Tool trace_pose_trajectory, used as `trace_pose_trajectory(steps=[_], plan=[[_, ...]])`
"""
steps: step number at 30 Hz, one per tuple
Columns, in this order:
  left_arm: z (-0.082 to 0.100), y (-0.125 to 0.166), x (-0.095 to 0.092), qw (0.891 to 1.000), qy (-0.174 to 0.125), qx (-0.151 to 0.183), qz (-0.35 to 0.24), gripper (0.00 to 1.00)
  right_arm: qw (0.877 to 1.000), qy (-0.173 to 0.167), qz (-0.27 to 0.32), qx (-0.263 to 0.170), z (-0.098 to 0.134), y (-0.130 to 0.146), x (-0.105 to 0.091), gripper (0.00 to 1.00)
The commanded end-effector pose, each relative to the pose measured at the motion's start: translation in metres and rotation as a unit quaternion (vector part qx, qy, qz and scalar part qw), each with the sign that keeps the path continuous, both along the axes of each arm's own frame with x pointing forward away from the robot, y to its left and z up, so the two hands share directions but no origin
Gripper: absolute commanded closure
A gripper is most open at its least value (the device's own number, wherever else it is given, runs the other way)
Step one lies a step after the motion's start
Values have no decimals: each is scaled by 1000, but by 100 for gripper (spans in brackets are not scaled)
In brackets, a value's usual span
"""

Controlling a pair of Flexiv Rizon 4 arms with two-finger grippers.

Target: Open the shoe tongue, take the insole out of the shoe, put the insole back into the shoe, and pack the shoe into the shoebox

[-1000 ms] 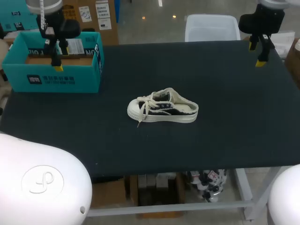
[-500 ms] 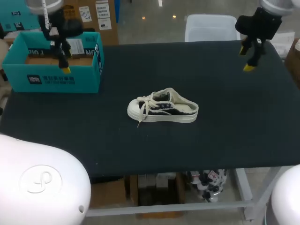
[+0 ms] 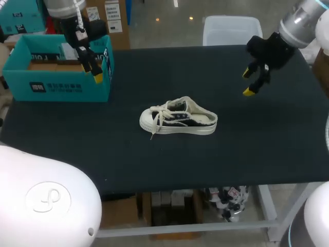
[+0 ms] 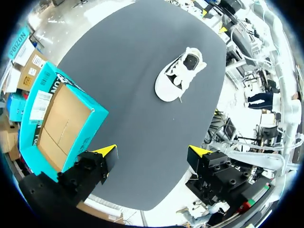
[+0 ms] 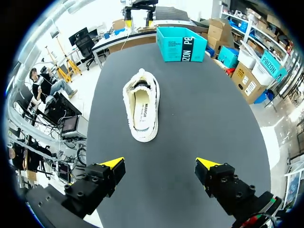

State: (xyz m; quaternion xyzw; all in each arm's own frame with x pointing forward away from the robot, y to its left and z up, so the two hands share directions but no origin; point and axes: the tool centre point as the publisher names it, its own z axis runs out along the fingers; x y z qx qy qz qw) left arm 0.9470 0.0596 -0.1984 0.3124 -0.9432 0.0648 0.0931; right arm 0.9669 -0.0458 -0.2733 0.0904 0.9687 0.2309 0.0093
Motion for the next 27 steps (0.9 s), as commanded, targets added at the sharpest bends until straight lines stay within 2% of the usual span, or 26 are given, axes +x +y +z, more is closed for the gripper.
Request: trace_pose_trajectory(steps=[1,2,4,6,11,13,15,27], plan=[[-13,-6,-1,999,1,3,34,0,998,-47,-27,23,-24,11,-7,0],[-14,-9,-2,999,5,-2,33,0,998,-48,-29,38,-27,15,-8,0],[-19,-16,-4,999,6,3,44,0,998,-48,-31,39,-33,22,-9,0],[-23,-22,-7,999,18,1,41,0,997,-48,-31,53,-39,28,-10,0],[-28,-33,-14,997,8,23,73,0,996,-53,-42,63,-50,41,-13,0],[-29,-36,-15,996,12,23,84,0,994,-51,-48,80,-55,45,-14,0],[-30,-39,-18,995,3,30,91,0,992,-55,-57,103,-59,50,-15,0],[-30,-39,-18,995,3,30,91,0,992,-55,-57,103,-59,50,-15,0]])
